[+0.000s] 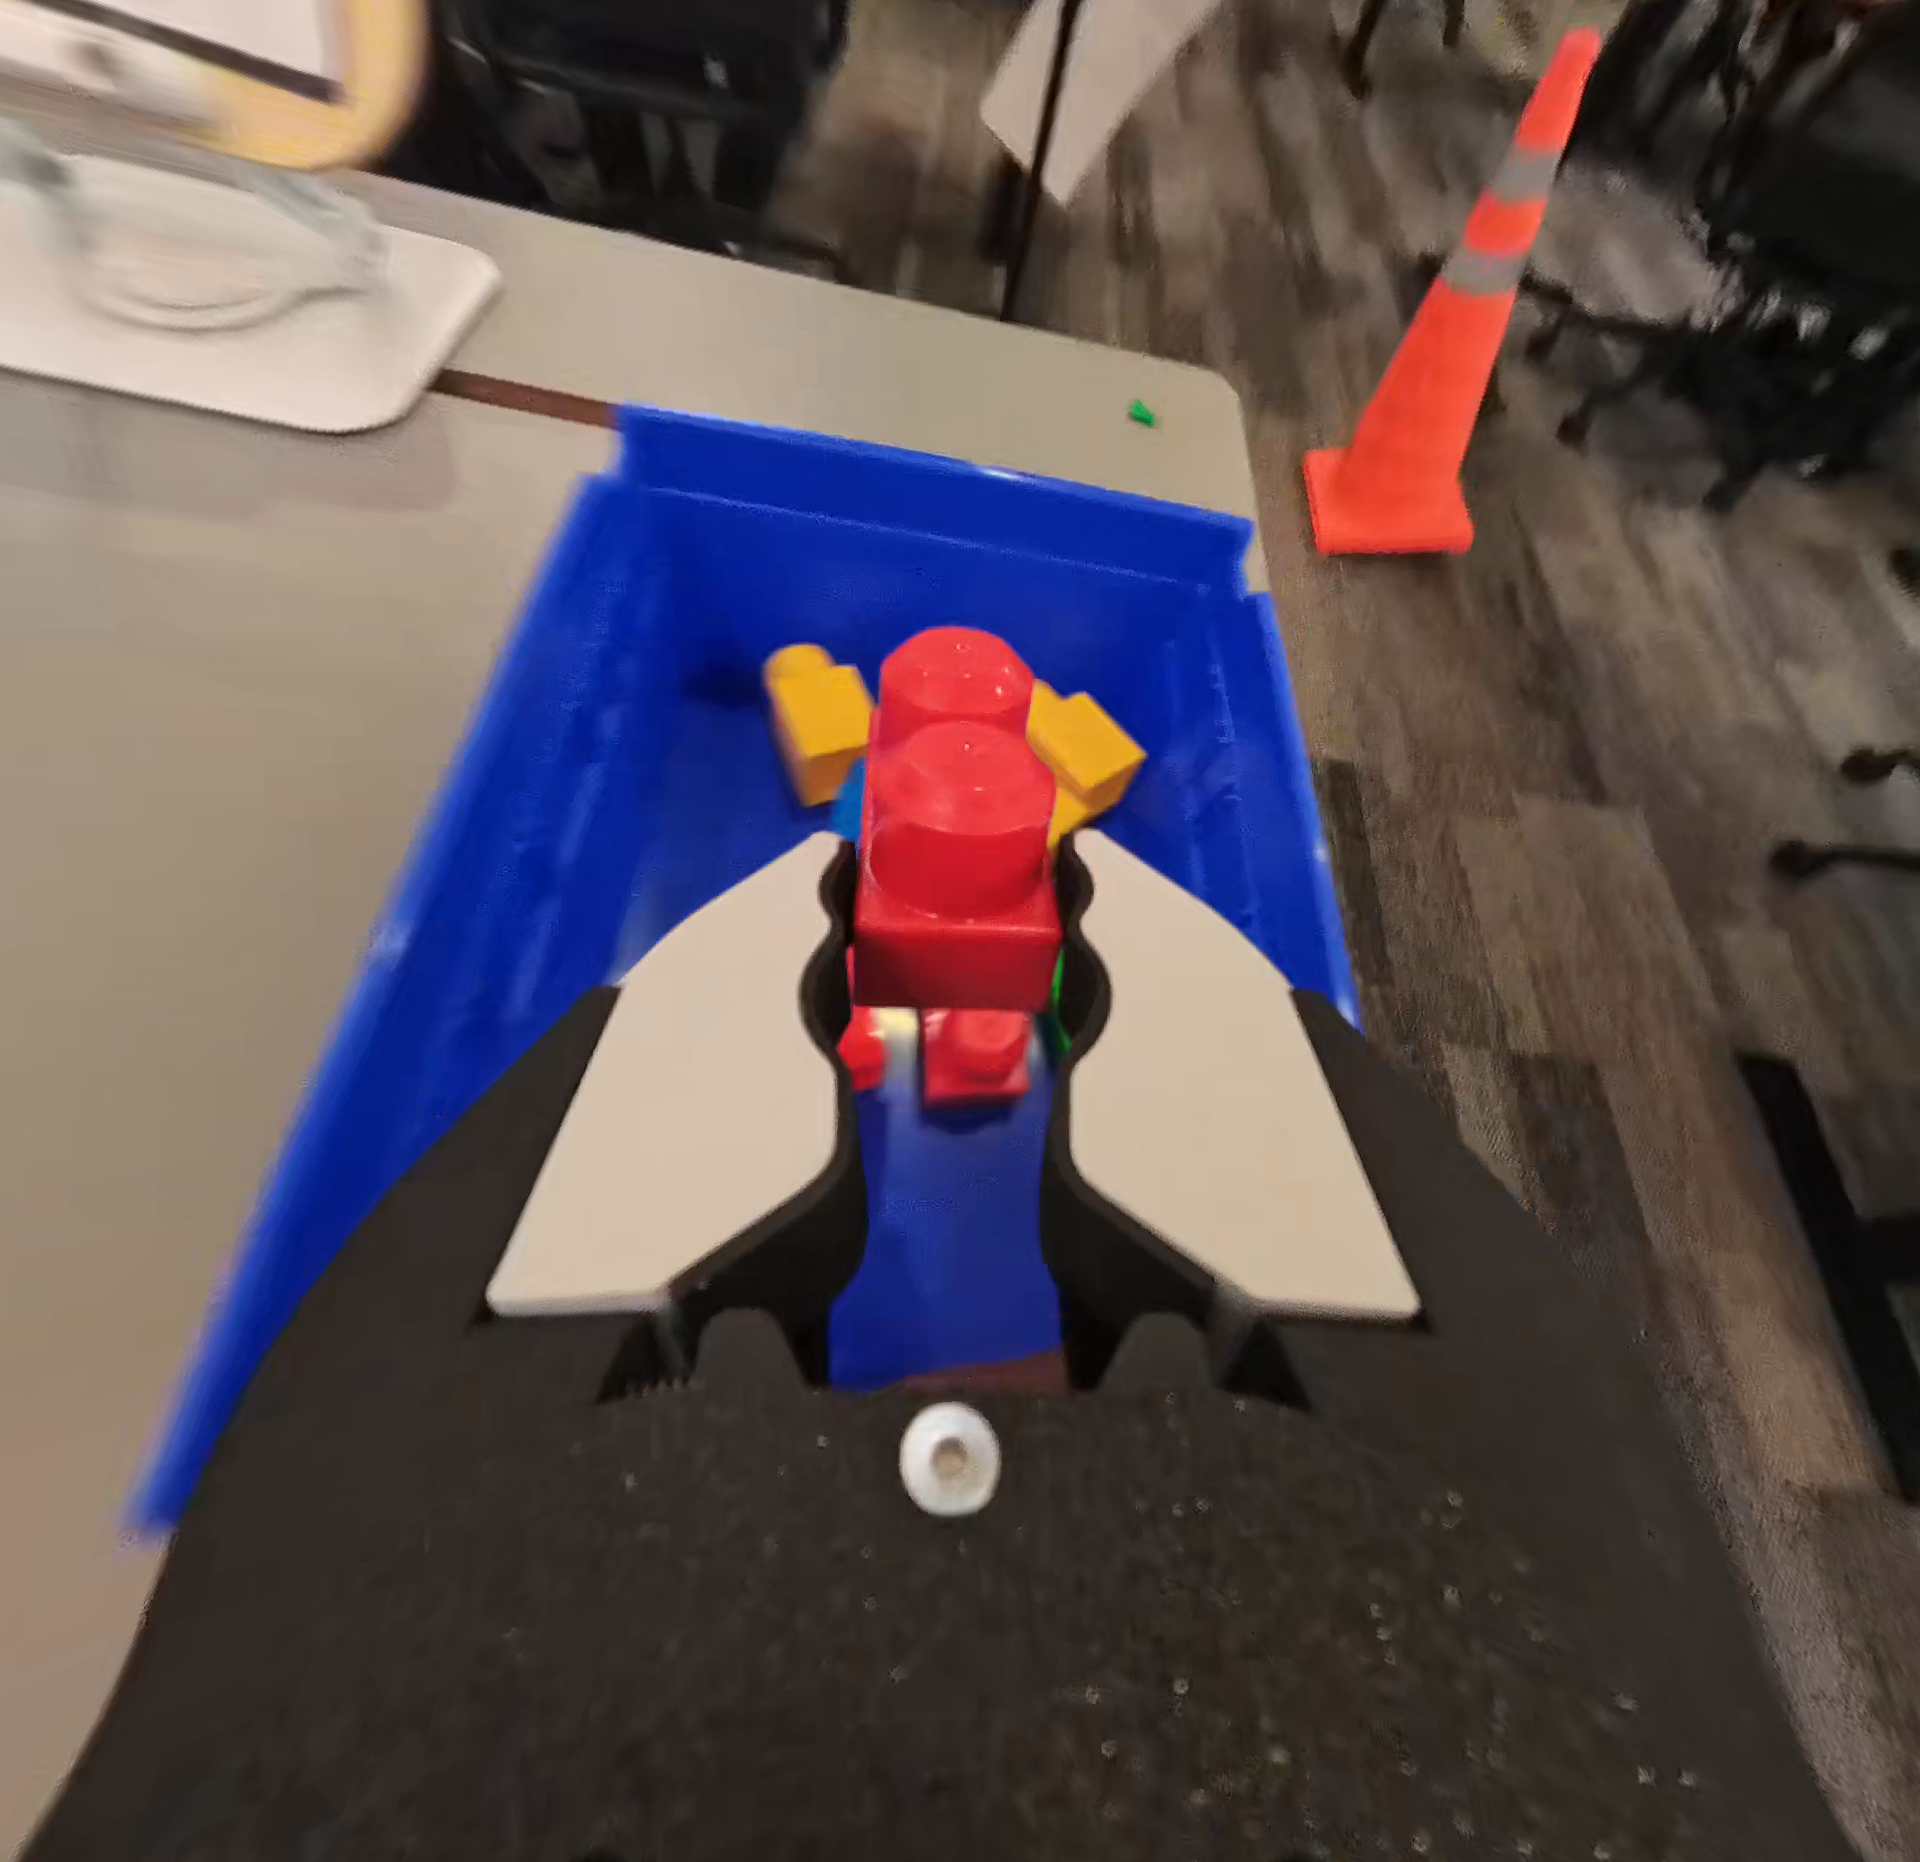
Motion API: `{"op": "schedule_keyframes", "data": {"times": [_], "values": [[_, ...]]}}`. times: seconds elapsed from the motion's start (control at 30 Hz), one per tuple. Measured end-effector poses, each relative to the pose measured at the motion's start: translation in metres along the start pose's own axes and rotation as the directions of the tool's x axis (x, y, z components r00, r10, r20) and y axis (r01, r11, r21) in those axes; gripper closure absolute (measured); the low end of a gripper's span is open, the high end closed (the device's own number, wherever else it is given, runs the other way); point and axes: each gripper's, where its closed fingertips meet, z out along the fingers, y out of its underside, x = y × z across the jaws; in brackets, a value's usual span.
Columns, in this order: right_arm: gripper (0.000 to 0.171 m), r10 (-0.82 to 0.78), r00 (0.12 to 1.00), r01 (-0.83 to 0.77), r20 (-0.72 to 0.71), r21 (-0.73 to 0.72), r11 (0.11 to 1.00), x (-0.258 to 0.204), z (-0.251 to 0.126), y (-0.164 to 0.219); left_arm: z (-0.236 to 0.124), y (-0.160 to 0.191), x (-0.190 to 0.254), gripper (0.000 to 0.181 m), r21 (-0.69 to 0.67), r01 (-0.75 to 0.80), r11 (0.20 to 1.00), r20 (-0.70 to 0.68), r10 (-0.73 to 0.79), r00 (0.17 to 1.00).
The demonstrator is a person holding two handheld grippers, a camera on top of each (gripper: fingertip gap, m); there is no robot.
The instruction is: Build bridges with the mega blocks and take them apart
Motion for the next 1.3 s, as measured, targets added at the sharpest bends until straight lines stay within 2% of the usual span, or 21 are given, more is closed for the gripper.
{"op": "schedule_keyframes", "data": {"times": [0.13,0.33,0.5,0.57,0.7,0.77,0.83,0.97,1.03,1.13,1.3], "values": [[0.134,0.050,0.999,-0.048,0.006,-0.169,0.984,0.031,0.055,0.022,-0.003,0.002,0.003,0.092,-0.004,-0.012,1.000,-0.004,0.012,1.000],[0.134,0.048,0.998,-0.056,-0.033,-0.273,0.960,0.036,0.090,0.043,-0.004,0.001,0.003,0.092,-0.005,-0.015,1.000,-0.004,0.015,1.000],[0.133,0.052,0.997,-0.064,-0.050,-0.277,0.959,0.034,0.092,0.052,-0.004,0.002,0.002,0.092,-0.015,-0.015,1.000,-0.004,0.014,1.000],[0.119,0.027,0.997,-0.045,-0.072,-0.261,0.964,0.036,0.087,0.049,-0.004,0.002,0.001,0.092,-0.014,-0.015,1.000,-0.004,0.015,1.000],[0.111,0.024,0.997,-0.036,-0.074,-0.164,0.986,0.031,0.057,0.027,-0.004,0.002,0.002,0.093,-0.020,-0.019,1.000,-0.007,0.019,1.000],[0.112,0.045,0.998,-0.046,-0.032,-0.034,0.998,0.011,0.025,0.002,-0.003,0.001,-0.001,0.093,-0.020,-0.033,0.999,0.004,0.033,0.999],[0.114,0.024,0.998,-0.031,0.058,0.122,0.992,-0.031,-0.018,-0.022,-0.002,0.001,-0.006,0.093,-0.026,-0.038,0.999,0.022,0.039,0.999],[0.117,-0.110,0.976,0.039,0.188,0.344,0.938,-0.133,-0.093,-0.028,-0.001,-0.001,-0.017,0.093,-0.043,-0.024,0.999,0.052,0.027,0.998],[0.118,-0.150,0.958,0.047,0.245,0.382,0.923,-0.182,-0.112,-0.011,-0.001,-0.002,-0.021,0.093,-0.047,-0.027,0.999,0.062,0.029,0.998],[0.114,-0.122,0.946,-0.001,0.300,0.378,0.926,-0.233,-0.120,0.022,-0.001,-0.004,-0.021,0.093,-0.051,-0.027,0.998,0.070,0.030,0.997],[0.105,-0.051,0.913,-0.092,0.404,0.327,0.940,-0.292,-0.124,0.065,0.000,-0.002,-0.012,0.094,-0.054,-0.005,0.999,0.056,0.008,0.998]]}}
